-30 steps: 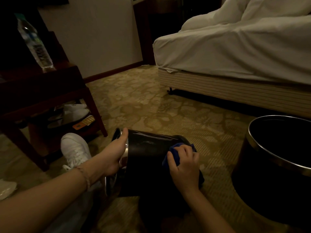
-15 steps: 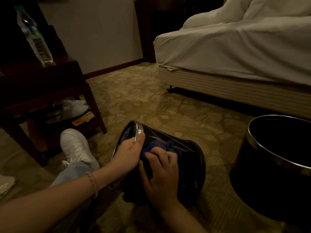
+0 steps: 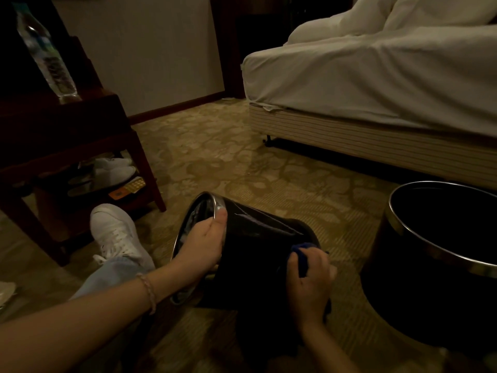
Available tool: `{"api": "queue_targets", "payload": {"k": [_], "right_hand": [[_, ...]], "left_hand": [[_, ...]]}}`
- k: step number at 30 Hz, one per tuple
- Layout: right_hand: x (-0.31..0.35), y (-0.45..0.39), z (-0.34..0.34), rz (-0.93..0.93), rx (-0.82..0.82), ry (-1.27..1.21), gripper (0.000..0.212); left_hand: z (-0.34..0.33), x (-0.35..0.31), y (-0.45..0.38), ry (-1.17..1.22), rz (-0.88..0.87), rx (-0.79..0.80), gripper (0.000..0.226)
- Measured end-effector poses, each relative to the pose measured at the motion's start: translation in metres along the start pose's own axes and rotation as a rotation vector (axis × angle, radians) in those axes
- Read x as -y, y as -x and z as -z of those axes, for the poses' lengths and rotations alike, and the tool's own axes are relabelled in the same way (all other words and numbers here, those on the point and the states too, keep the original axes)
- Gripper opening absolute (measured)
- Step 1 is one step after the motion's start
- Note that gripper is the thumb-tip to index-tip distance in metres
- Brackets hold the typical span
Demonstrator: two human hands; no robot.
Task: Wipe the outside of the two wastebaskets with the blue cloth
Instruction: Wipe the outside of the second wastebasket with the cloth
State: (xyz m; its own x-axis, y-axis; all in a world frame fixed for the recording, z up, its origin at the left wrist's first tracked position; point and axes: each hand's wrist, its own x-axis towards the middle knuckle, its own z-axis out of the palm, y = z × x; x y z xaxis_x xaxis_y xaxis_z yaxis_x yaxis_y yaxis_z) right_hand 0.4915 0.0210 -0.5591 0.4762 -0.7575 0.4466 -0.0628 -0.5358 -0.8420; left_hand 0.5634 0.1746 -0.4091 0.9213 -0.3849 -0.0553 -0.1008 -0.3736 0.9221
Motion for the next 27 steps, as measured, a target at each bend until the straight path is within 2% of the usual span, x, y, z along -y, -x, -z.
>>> {"api": "queue_targets", "payload": {"k": [2, 5, 11, 14, 16, 19, 22, 24, 27], "right_hand": [[0.032, 0.01, -0.006, 0.117, 0.045, -0.02, 0.022], [0.077, 0.02, -0.015, 0.308, 0.15, -0.047, 0.023], [0.087, -0.008, -0.015, 0.423, 0.251, 0.002, 0.027], [0.067, -0.028, -0.018, 0.322, 0.259, 0.051, 0.025], [0.035, -0.034, -0.015, 0.188, 0.167, 0.065, 0.028], [-0.007, -0.032, -0.002, 0.04, 0.051, 0.039, 0.036], [-0.013, -0.025, 0.006, -0.056, 0.025, 0.026, 0.039], [0.001, -0.014, 0.004, -0.037, 0.029, 0.014, 0.034], [0.045, 0.005, -0.006, 0.125, 0.097, -0.017, 0.026]], "left_hand": [[-0.003, 0.002, -0.006, -0.026, -0.001, -0.009, 0.067], [-0.007, 0.004, -0.013, -0.077, -0.034, -0.039, 0.061], [0.003, 0.007, -0.017, -0.144, -0.07, -0.039, 0.062], [0.006, 0.011, -0.013, -0.104, -0.041, -0.036, 0.054], [0.005, 0.012, -0.01, -0.083, -0.028, -0.026, 0.053], [0.001, 0.009, -0.008, 0.014, 0.05, 0.021, 0.061], [-0.006, 0.005, -0.009, -0.01, 0.024, 0.036, 0.069], [-0.009, 0.002, -0.007, -0.043, -0.015, 0.028, 0.071], [-0.013, 0.004, -0.011, -0.046, -0.02, 0.025, 0.066]]}}
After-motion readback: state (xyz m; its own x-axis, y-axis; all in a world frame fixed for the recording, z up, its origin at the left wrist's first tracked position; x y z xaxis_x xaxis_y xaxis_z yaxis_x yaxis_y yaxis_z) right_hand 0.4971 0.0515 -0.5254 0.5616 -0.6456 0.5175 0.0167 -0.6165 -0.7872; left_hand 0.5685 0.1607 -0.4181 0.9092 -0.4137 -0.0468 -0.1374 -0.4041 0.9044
